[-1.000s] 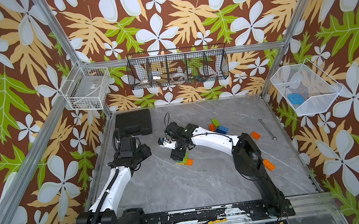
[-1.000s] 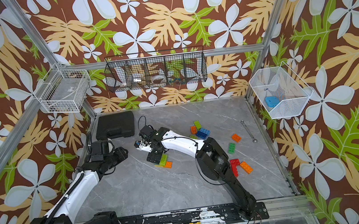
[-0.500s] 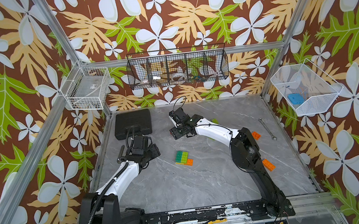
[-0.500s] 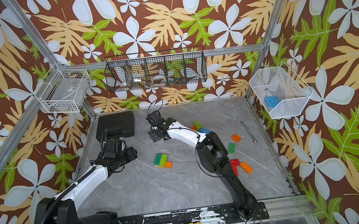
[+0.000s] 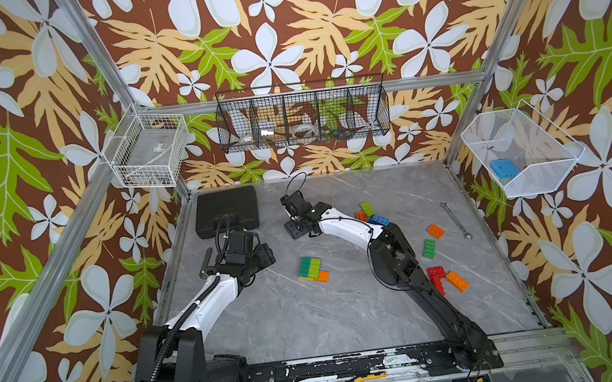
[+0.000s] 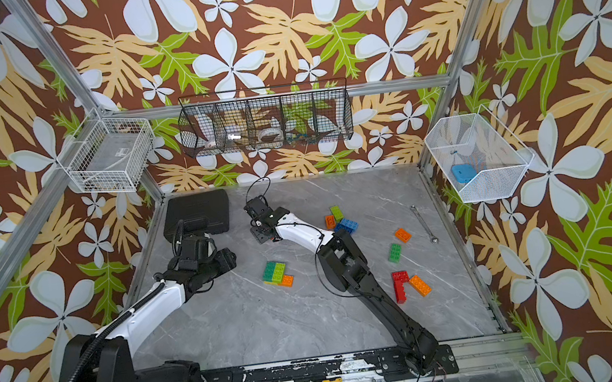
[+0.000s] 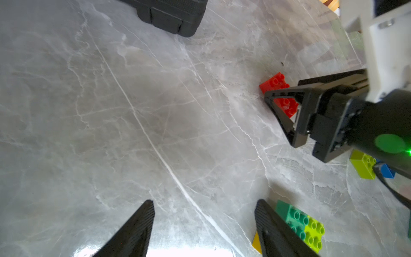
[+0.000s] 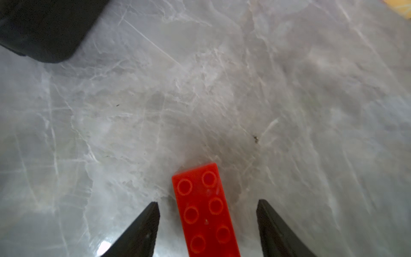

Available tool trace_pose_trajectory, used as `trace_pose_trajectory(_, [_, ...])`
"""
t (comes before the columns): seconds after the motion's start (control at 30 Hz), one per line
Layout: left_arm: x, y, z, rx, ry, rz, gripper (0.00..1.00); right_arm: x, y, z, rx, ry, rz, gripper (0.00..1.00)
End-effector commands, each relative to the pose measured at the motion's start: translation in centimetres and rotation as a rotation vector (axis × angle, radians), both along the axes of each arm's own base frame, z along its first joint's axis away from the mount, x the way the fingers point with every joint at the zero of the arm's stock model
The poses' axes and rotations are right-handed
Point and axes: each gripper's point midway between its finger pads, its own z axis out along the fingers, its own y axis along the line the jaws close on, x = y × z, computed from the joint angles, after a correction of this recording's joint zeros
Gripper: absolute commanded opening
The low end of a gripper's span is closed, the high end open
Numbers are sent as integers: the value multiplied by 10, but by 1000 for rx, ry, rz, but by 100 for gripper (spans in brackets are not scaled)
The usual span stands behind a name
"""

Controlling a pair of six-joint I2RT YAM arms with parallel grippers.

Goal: Assemble a rectangle with lego
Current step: Pick up the lego brick from the center of the board.

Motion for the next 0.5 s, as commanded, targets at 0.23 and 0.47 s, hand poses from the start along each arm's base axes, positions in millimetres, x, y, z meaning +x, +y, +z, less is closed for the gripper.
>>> trace_pose_trajectory(0.23, [6,-4,10,-10,-41,-18,71,3,-3,-3,-16,-10,-12,38])
trace_pose_trajectory(0.47, [6,-3,16,-9,-53,-19,70,-4,-22,42,14,-56,-93,21])
